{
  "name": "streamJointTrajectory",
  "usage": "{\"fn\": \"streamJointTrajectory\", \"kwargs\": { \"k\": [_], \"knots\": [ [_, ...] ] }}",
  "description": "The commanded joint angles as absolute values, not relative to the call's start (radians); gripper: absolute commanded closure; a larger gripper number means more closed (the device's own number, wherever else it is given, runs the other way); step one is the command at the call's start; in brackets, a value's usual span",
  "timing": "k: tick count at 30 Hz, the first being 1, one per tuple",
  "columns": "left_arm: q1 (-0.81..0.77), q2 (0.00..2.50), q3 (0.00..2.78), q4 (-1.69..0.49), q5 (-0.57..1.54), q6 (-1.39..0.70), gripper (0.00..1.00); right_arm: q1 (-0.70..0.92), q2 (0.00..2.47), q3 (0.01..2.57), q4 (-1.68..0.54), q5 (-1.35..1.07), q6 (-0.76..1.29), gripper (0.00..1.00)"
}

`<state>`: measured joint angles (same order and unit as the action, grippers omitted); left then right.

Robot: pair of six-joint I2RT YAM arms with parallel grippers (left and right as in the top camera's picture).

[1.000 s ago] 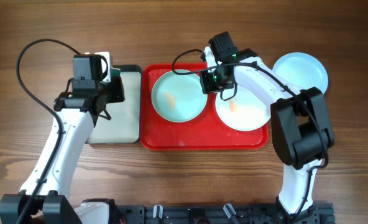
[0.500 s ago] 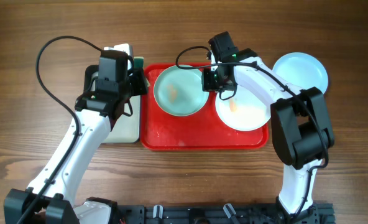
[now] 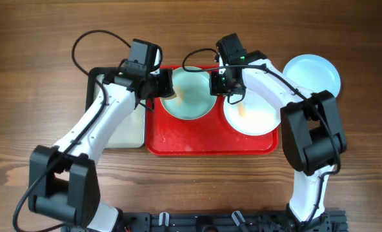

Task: Clean dirty plates on tray and stack at the side
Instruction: 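Scrub the gripped plate with the sponge in the left gripper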

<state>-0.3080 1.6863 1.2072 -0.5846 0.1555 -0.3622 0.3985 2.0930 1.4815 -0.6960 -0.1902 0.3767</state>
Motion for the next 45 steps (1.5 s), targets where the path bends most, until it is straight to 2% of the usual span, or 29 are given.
{"fn": "streamJointTrajectory", "kwargs": {
  "k": [1,20,29,34,38,43,45],
  "knots": [
    [-0.314,1.721,1.216,-0.577,0.165,-0.402,0.96,0.434,2.086,1.48,-0.7,-0.195,0.368,0.96],
    [-0.322,1.918,1.214,-0.538,0.077,-0.397,0.96,0.442,2.087,1.48,-0.712,-0.196,0.341,0.96],
    [-0.431,2.05,1.214,-0.499,0.114,-0.397,0.96,0.442,2.087,1.48,-0.711,-0.196,0.341,0.96],
    [-0.421,2.049,1.216,-0.481,0.329,-0.397,0.96,0.442,2.087,1.48,-0.712,-0.196,0.341,0.96],
    [-0.373,2.007,1.268,-0.483,0.353,-0.397,0.96,0.442,2.087,1.48,-0.71,-0.196,0.341,0.96],
    [-0.334,1.818,1.328,-0.553,0.346,-0.397,0.96,0.442,2.087,1.48,-0.71,-0.196,0.34,0.95],
    [-0.334,1.776,1.328,-0.606,0.278,-0.397,0.96,0.441,2.087,1.48,-0.71,-0.196,0.34,0.96]
  ]
}}
